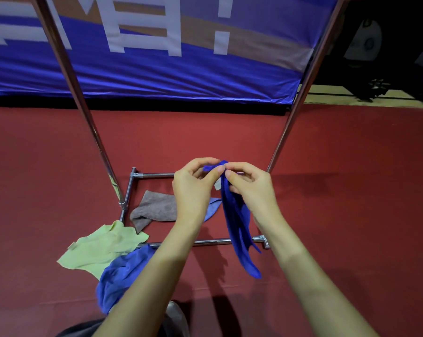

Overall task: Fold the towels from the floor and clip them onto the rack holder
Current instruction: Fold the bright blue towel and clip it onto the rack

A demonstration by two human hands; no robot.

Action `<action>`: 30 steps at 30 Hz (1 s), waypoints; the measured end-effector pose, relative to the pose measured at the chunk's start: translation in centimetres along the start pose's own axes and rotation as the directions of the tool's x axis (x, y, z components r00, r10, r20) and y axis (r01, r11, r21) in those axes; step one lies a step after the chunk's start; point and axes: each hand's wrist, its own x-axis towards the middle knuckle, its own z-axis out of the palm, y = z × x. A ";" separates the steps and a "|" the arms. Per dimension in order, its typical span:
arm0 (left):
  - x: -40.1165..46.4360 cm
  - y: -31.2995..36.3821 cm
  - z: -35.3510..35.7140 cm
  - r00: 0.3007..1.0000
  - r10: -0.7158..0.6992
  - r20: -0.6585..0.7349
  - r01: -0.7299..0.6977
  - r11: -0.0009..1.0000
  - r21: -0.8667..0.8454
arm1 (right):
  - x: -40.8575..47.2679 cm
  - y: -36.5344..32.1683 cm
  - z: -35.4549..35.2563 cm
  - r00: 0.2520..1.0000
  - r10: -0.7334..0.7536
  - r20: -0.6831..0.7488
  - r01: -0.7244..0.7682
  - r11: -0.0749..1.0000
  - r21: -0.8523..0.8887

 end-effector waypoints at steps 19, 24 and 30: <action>2.4 0.8 -2.0 0.972 0.233 -0.034 -0.231 0.972 0.033 | 2.0 1.6 -2.7 0.977 -0.173 0.123 0.199 0.948 -0.250; 2.7 1.7 -2.5 0.965 0.260 0.021 -0.260 0.966 -0.005 | 1.6 2.1 -1.4 0.970 -0.116 0.213 0.157 0.970 -0.188; 3.0 2.0 -3.3 0.968 0.241 0.066 -0.238 0.970 -0.057 | 2.5 2.7 -2.1 0.970 -0.112 0.216 0.169 0.949 -0.267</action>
